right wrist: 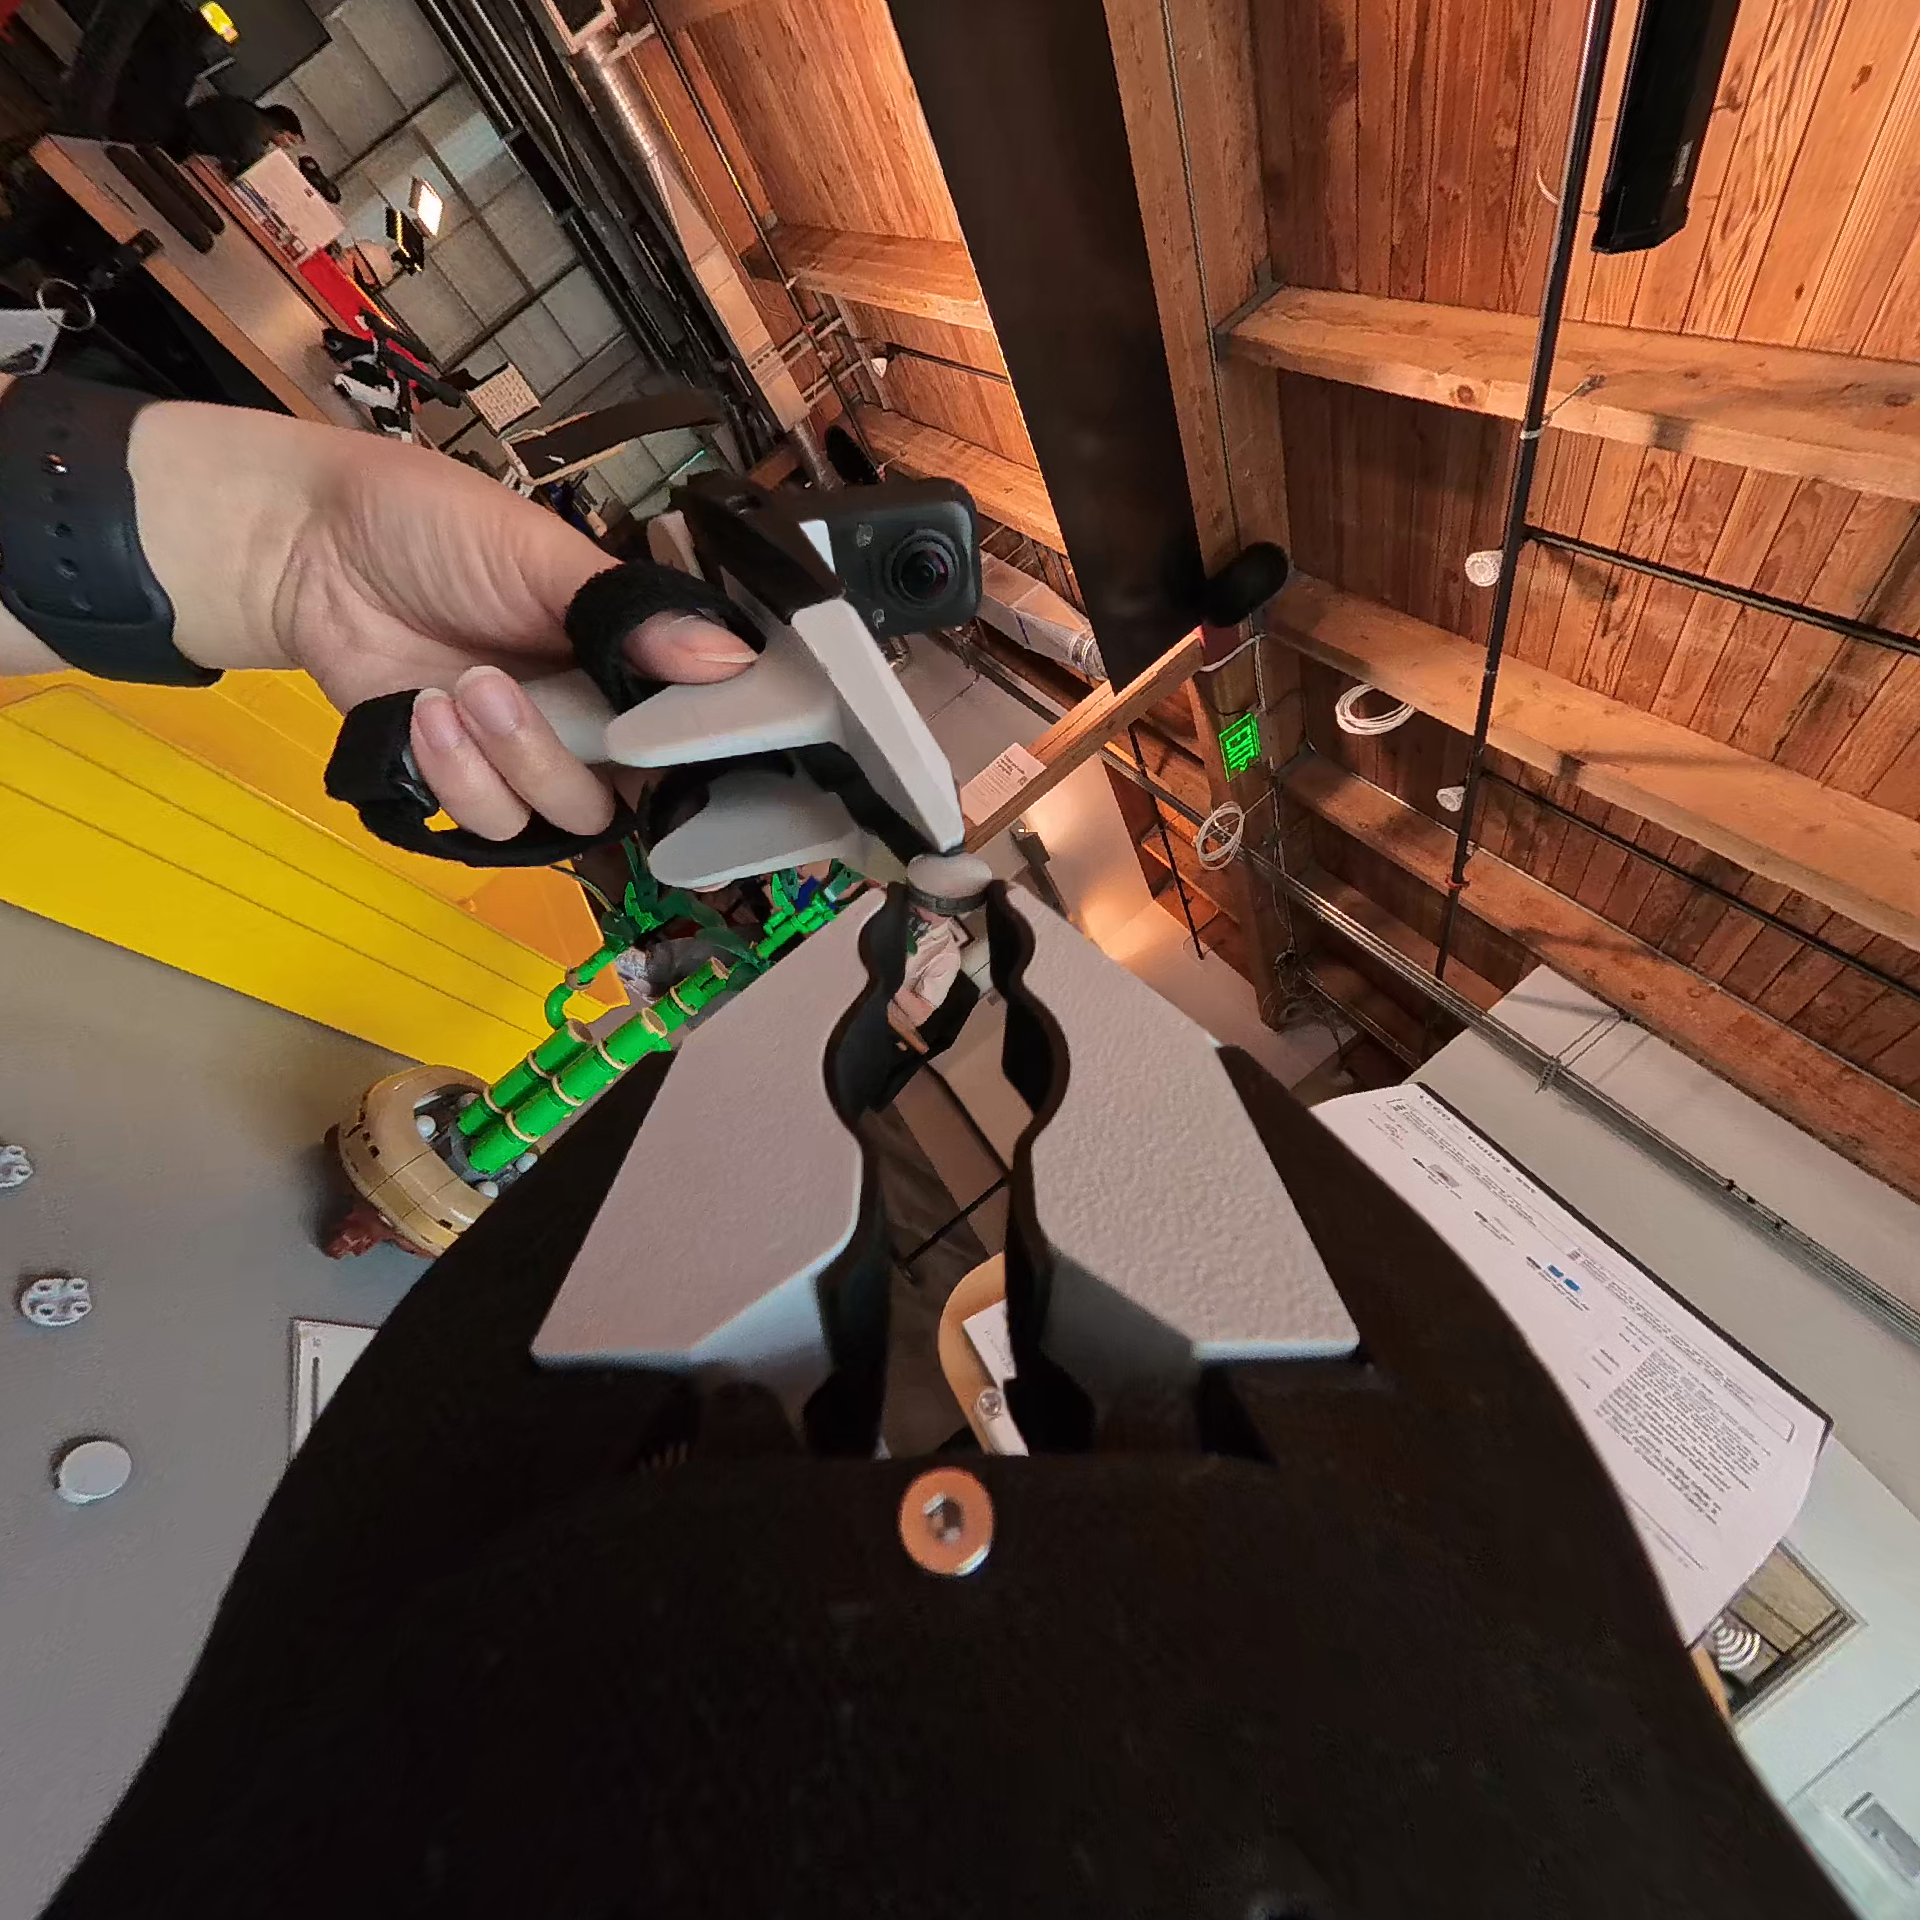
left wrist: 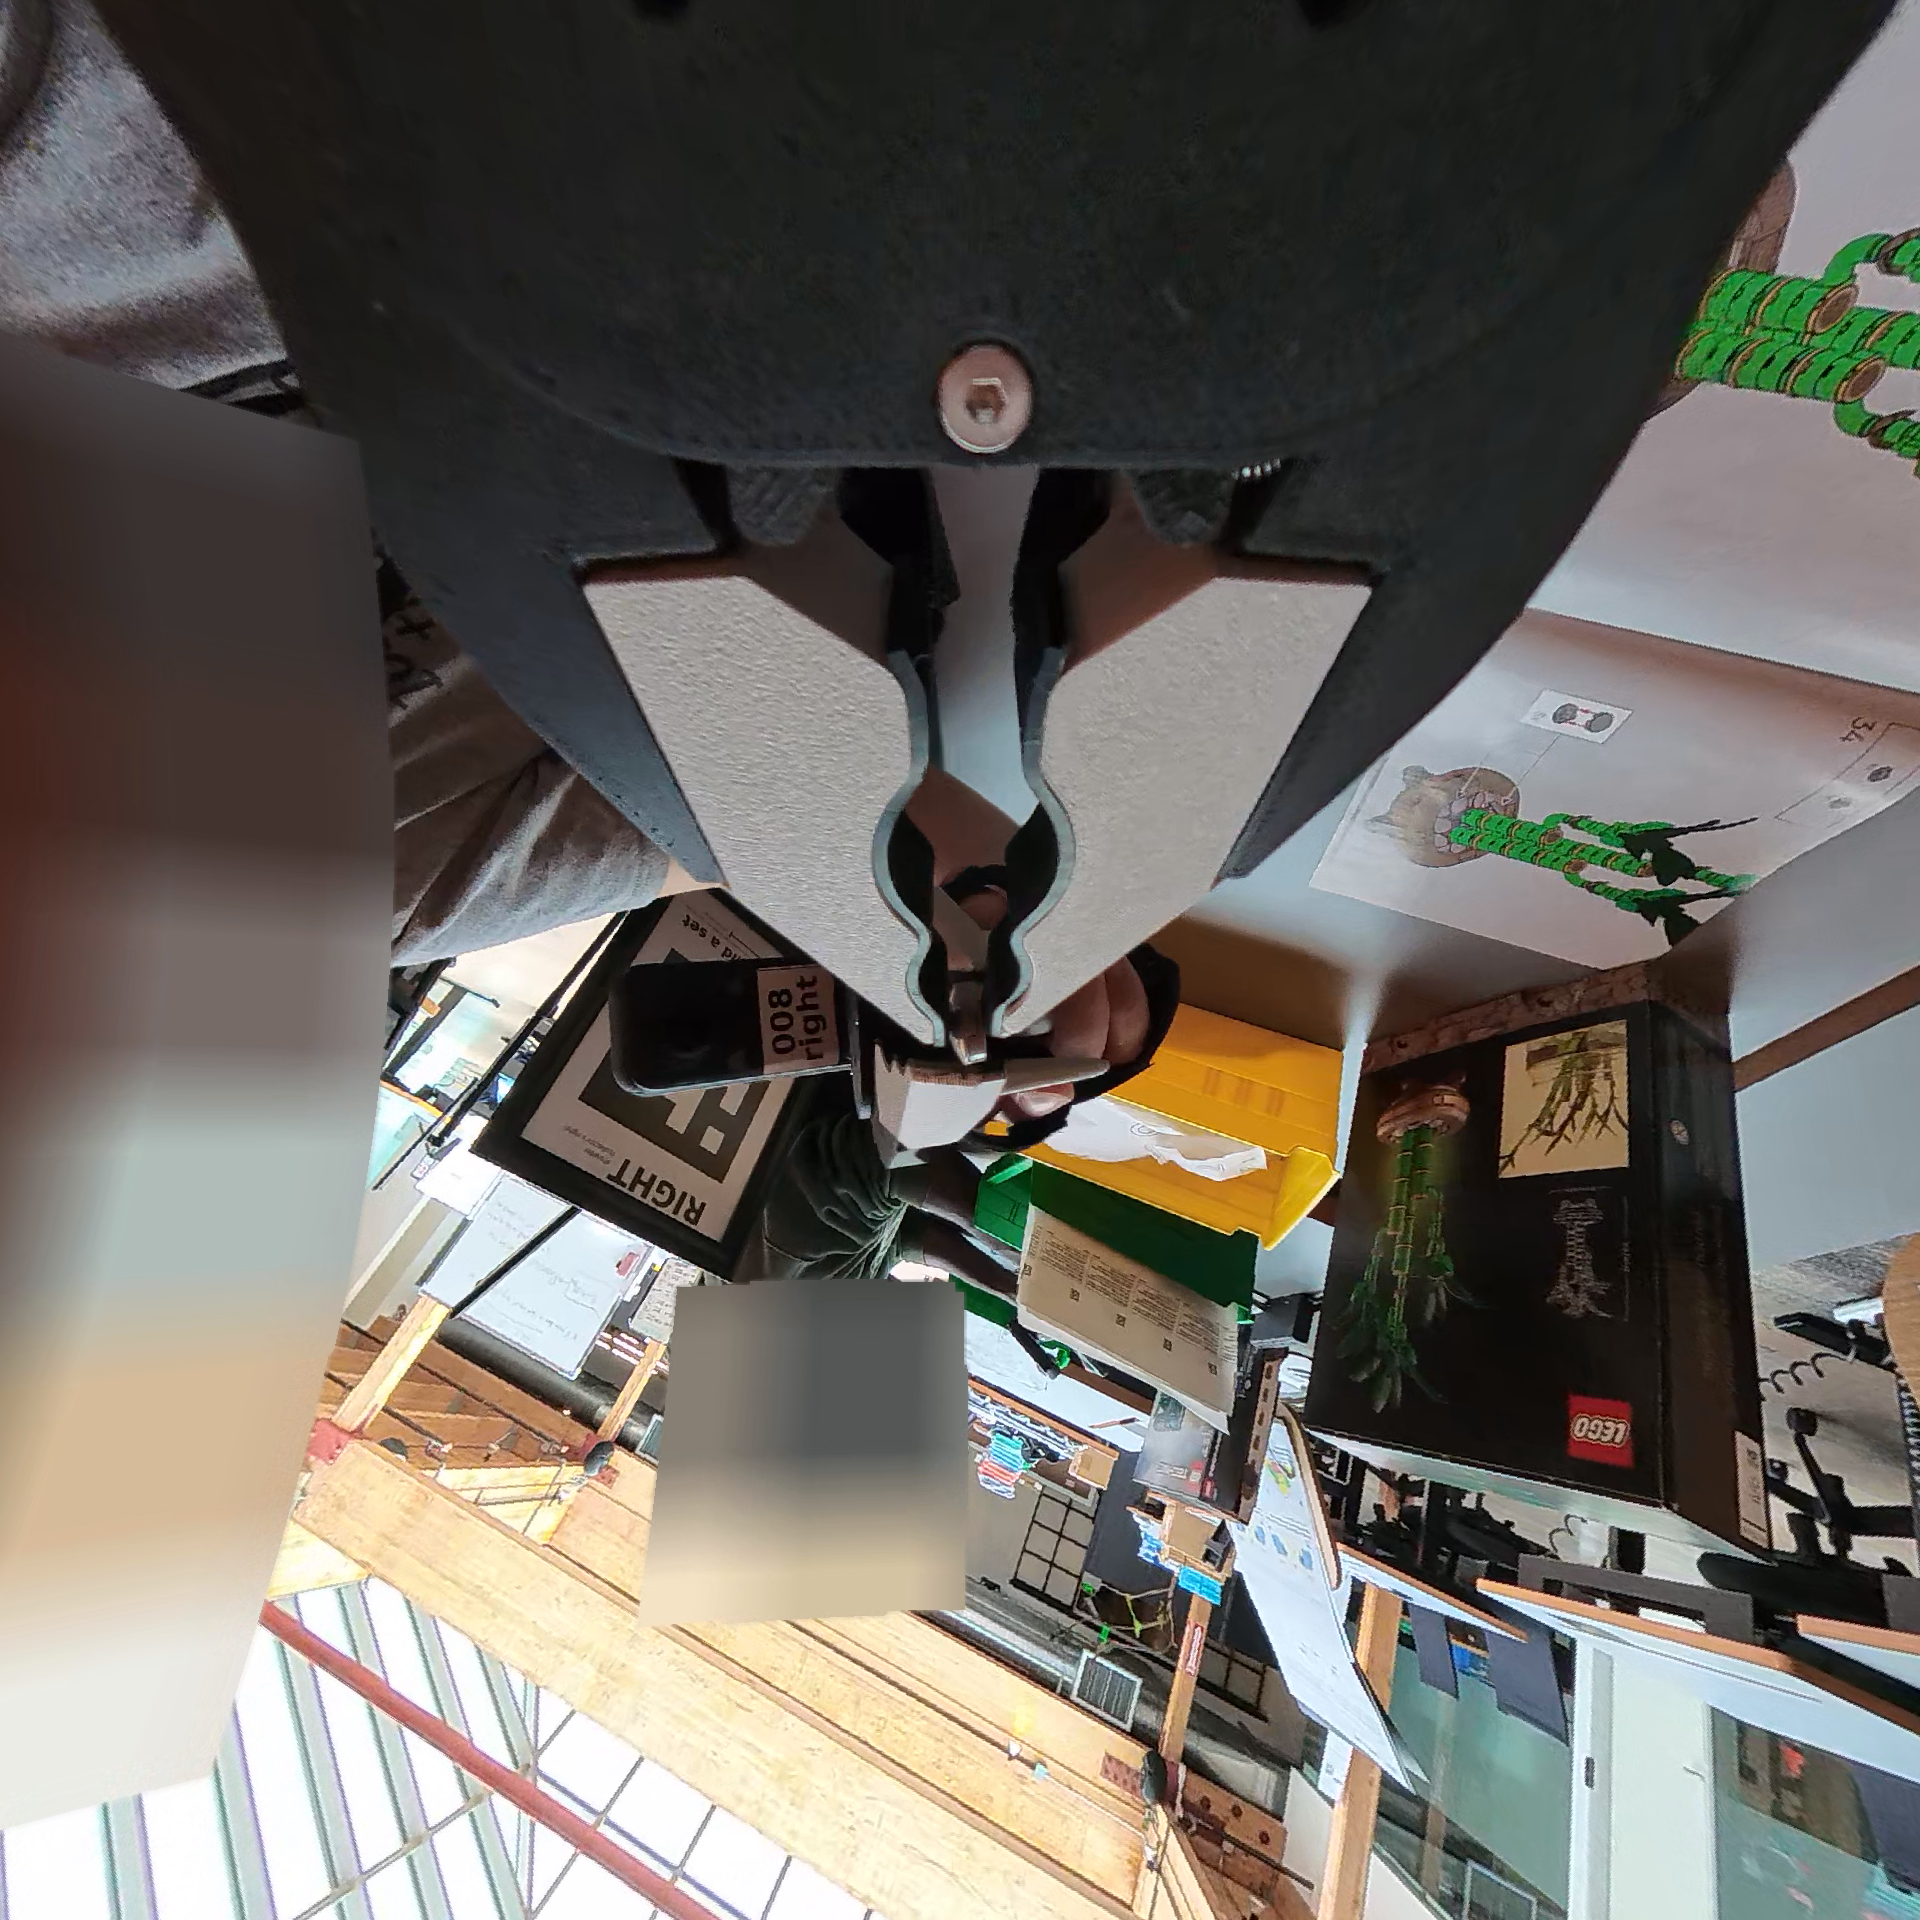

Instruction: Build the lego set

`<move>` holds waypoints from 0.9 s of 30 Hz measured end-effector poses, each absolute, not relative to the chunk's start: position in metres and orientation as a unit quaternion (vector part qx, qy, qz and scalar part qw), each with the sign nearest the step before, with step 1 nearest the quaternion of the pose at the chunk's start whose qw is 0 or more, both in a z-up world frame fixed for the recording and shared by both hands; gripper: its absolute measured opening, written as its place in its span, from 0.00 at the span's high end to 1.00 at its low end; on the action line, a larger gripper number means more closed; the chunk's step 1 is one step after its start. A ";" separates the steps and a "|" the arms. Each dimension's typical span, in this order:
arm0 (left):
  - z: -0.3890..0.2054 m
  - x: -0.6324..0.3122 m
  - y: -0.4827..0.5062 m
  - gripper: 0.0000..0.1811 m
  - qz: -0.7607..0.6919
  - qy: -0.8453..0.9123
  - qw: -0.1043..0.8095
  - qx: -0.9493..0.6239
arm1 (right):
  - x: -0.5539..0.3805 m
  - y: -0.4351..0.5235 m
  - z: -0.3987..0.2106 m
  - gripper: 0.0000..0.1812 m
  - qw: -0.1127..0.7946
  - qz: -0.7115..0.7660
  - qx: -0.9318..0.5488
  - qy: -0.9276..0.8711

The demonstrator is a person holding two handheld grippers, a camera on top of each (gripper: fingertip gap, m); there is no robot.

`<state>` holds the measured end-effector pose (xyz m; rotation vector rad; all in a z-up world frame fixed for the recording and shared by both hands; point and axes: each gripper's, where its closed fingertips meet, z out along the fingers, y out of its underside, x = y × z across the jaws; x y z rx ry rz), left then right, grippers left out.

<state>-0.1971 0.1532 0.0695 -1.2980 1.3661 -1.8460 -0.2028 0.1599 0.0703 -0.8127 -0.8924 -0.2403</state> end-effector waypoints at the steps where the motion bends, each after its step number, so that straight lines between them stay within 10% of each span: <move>1: 0.070 -0.197 0.152 0.98 -0.681 0.502 0.246 -0.473 | -0.203 0.158 0.071 0.92 0.818 -0.115 -0.375 -0.420; 14: 0.078 -0.193 0.137 0.99 -0.645 0.550 0.329 -0.417 | -0.201 0.143 0.077 0.83 0.820 -0.087 -0.335 -0.455; 20: 0.072 -0.193 0.145 0.98 -0.421 0.638 0.543 -0.348 | -0.192 0.130 0.081 0.79 0.710 0.294 -0.463 -0.442; 27: 0.053 -0.182 0.116 0.98 -0.313 0.704 0.587 -0.249 | -0.190 0.122 0.059 0.95 0.677 0.231 -0.473 -0.514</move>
